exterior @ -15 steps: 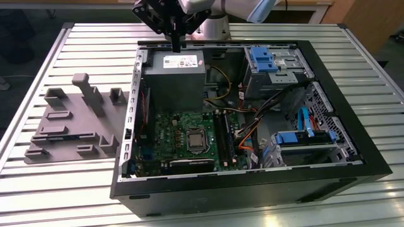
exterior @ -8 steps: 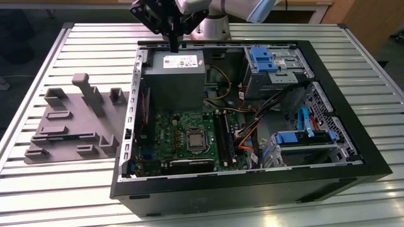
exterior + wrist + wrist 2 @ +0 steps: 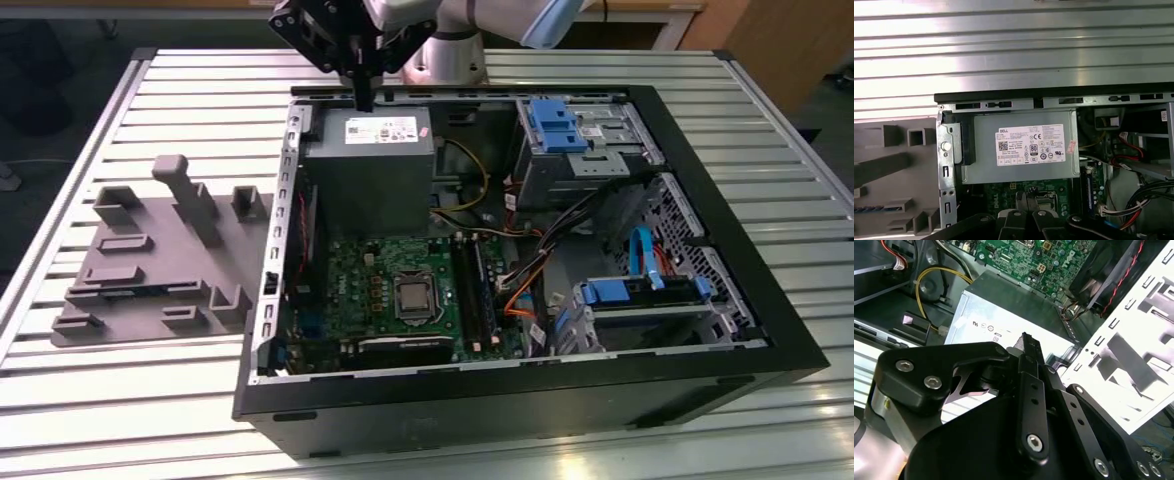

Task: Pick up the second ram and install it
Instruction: 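Reach for the second ram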

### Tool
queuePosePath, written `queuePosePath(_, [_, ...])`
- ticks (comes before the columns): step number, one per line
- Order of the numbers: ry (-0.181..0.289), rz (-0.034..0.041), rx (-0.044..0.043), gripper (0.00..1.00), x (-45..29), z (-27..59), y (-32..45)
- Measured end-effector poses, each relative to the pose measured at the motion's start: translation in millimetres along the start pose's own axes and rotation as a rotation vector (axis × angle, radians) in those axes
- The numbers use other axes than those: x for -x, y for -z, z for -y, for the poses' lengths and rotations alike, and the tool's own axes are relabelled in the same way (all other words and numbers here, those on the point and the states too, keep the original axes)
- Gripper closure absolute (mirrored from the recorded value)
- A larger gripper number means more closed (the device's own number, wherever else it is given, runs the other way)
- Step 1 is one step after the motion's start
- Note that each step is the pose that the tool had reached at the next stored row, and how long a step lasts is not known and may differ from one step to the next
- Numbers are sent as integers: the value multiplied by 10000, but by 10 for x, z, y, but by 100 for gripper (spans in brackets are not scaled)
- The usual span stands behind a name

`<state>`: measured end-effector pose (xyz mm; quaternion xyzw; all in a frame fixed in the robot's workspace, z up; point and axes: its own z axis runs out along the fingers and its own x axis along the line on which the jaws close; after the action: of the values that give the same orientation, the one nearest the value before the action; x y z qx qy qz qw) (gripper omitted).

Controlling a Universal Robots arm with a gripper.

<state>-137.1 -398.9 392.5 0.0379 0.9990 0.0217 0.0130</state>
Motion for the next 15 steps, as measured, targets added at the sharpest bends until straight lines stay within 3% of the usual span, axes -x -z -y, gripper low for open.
queuePosePath(15, [0, 0, 0, 89, -71, 6, -5])
